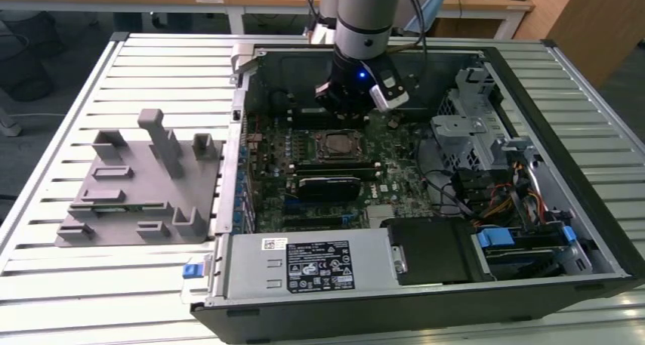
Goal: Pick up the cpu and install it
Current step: 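Install the first cpu locking lever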
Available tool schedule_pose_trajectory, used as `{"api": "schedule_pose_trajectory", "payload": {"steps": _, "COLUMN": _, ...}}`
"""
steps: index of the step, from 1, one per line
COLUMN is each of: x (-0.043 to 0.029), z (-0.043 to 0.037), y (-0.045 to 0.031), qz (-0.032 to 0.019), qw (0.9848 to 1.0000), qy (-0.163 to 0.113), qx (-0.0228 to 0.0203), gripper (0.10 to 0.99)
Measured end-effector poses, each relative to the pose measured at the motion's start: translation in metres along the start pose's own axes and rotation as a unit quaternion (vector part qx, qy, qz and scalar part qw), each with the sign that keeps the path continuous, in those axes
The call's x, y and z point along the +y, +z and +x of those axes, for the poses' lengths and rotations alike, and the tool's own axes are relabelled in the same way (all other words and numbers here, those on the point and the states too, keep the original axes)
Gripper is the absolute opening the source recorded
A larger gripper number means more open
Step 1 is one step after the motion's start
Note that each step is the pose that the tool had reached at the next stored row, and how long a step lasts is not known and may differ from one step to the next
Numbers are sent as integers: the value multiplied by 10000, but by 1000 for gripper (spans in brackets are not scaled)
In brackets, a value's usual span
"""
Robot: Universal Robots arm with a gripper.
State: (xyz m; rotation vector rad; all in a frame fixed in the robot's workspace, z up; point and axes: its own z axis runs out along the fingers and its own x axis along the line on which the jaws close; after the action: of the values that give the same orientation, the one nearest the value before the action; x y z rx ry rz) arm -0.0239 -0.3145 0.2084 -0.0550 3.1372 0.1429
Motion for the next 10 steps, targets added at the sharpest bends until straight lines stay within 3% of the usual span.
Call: {"api": "schedule_pose_trajectory", "payload": {"steps": 10, "x": -28, "z": -12, "y": 2, "qz": -1, "qw": 10000, "qy": 0, "qx": 0, "gripper": 106}}
